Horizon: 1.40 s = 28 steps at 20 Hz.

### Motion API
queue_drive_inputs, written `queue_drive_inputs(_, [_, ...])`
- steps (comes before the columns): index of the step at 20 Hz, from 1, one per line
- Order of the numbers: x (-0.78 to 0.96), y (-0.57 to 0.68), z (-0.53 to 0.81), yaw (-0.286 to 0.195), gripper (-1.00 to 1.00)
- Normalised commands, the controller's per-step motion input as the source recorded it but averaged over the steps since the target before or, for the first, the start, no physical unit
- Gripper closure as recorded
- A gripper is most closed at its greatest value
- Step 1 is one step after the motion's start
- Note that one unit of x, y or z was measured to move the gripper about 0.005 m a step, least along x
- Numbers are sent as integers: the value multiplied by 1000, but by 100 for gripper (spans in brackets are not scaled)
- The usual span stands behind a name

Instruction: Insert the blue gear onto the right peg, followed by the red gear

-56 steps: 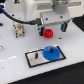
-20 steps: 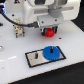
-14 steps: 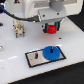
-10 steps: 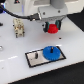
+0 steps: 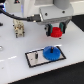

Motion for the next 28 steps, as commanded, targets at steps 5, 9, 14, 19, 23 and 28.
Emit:
queue_drive_inputs(5, [706, -239, 183, 0, 100])
queue_drive_inputs(9, [655, -210, 82, 0, 100])
queue_drive_inputs(14, [532, -135, 6, 0, 100])
queue_drive_inputs(19, [277, -16, -82, 0, 100])
queue_drive_inputs(23, [87, -20, -73, 0, 100])
queue_drive_inputs(28, [-20, 1, 342, 0, 100])
